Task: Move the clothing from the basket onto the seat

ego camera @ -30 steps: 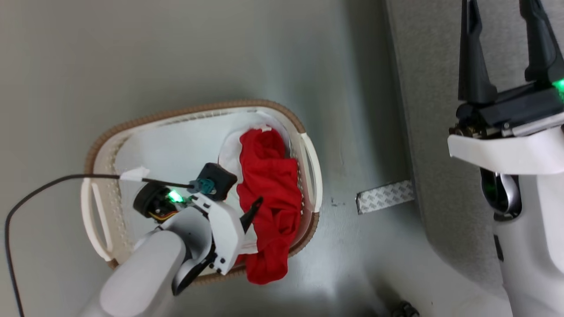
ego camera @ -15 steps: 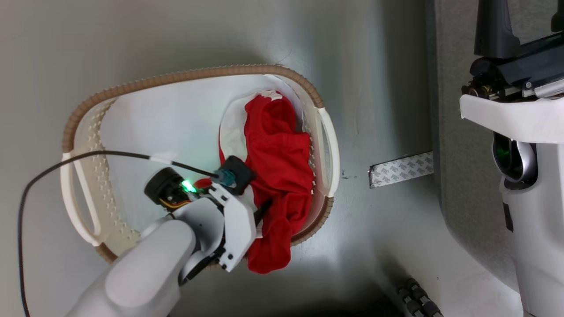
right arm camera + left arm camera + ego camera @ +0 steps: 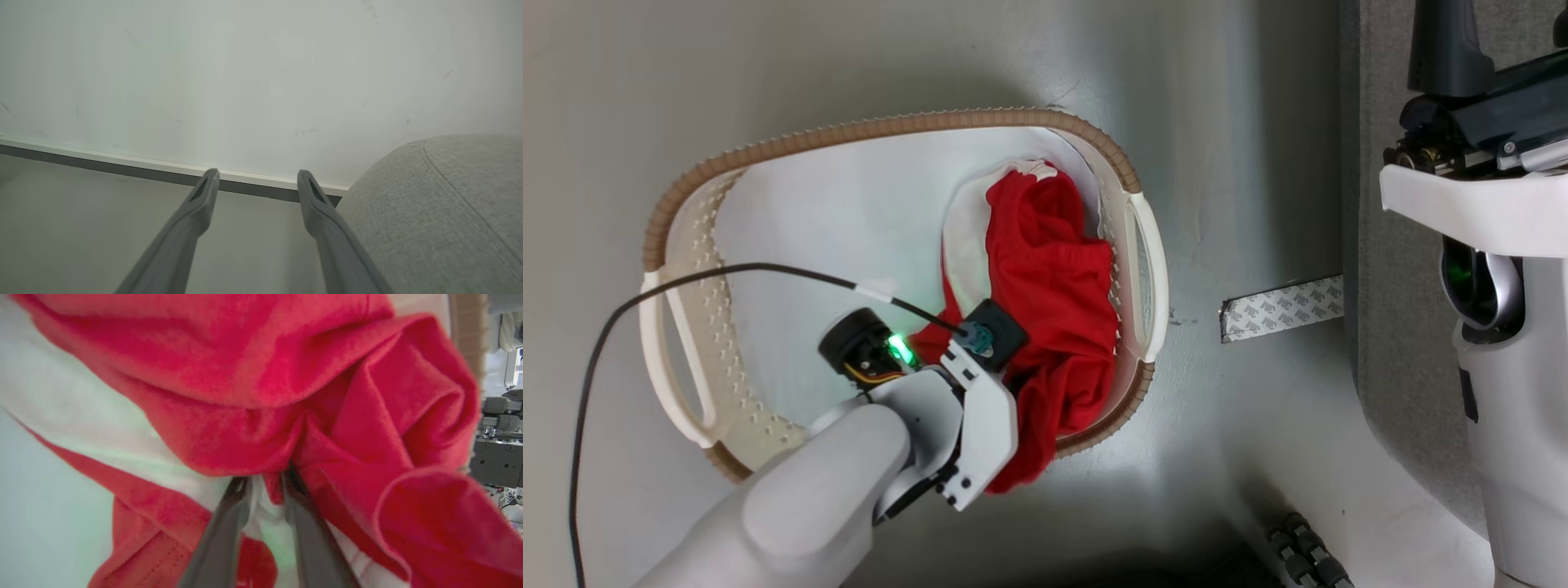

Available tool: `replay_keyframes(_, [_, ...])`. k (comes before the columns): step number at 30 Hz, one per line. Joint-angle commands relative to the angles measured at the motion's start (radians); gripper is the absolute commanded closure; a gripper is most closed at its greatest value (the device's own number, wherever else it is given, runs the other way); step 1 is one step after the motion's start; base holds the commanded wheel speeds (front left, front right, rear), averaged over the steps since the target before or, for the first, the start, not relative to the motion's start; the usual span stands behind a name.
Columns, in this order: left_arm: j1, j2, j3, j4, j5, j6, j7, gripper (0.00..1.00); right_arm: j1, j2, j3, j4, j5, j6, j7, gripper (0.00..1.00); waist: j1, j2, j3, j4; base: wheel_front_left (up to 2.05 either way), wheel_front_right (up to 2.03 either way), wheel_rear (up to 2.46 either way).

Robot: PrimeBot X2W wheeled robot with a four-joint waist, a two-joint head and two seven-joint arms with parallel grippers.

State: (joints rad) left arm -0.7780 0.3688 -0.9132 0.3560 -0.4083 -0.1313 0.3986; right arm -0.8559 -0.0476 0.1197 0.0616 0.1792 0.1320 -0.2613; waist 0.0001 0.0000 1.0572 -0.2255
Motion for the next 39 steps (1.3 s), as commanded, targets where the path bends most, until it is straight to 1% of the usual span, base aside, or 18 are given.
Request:
replay_keyframes(1, [-0.016,0.005,-0.021,0.007,-0.026,0.001,-0.009,1.0,-0.006,-0.002,-0.008,-0.001,0.004,-0.003,-0.002,0.0,-0.0001,0.0,0.0,0.001,0.0,0.0,0.0])
replay_keyframes(6, [-0.028,-0.009,-0.036,0.02,-0.082,0.002,-0.054,1.0,0.022,-0.002,-0.014,0.013,0.006,-0.003,-0.002,0.0,-0.0001,0.0,-0.039,0.007,0.0,0.0,0.0])
replay_keyframes(12, [0.011,-0.045,0.02,-0.002,-0.224,0.002,-0.141,1.0,0.072,-0.002,-0.03,0.027,0.0,-0.003,-0.002,0.0,-0.0001,0.0,-0.139,0.02,0.0,0.0,0.0])
replay_keyframes(16, [0.03,-0.063,0.045,-0.024,-0.28,0.002,-0.189,1.0,0.119,-0.003,-0.053,0.045,-0.019,-0.003,-0.002,0.0,-0.0001,0.0,-0.22,0.043,0.0,0.0,0.0])
replay_keyframes(23, [0.087,-0.102,0.068,-0.003,-0.315,0.014,-0.285,1.0,0.236,-0.003,-0.092,0.085,-0.054,-0.003,-0.002,0.0,-0.0001,0.0,-0.412,0.092,0.0,0.0,0.0])
replay_keyframes(28, [0.147,-0.111,0.093,0.012,-0.339,0.042,-0.354,1.0,0.344,-0.003,-0.12,0.115,-0.081,-0.003,-0.002,0.0,-0.0001,0.0,-0.569,0.125,0.0,0.0,0.0])
replay_keyframes(32, [0.188,-0.101,0.116,0.011,-0.348,0.072,-0.394,1.0,0.433,-0.003,-0.139,0.134,-0.102,-0.003,-0.002,0.0,-0.0001,0.0,-0.689,0.148,0.0,0.0,0.0])
replay_keyframes(36, [0.223,-0.089,0.133,0.001,-0.355,0.103,-0.417,1.0,0.513,-0.003,-0.151,0.153,-0.116,-0.003,-0.002,0.0,-0.0001,0.0,-0.793,0.167,0.0,0.0,0.0])
replay_keyframes(37, [0.223,-0.089,0.133,0.001,-0.355,0.103,-0.417,1.0,0.513,-0.003,-0.151,0.153,-0.116,-0.003,-0.002,0.0,-0.0001,0.0,-0.793,0.167,0.0,0.0,0.0])
replay_keyframes(39, [0.237,-0.08,0.143,-0.008,-0.355,0.122,-0.427,1.0,0.547,-0.003,-0.155,0.159,-0.123,-0.003,-0.002,0.0,-0.0001,0.0,-0.839,0.173,0.0,0.0,0.0])
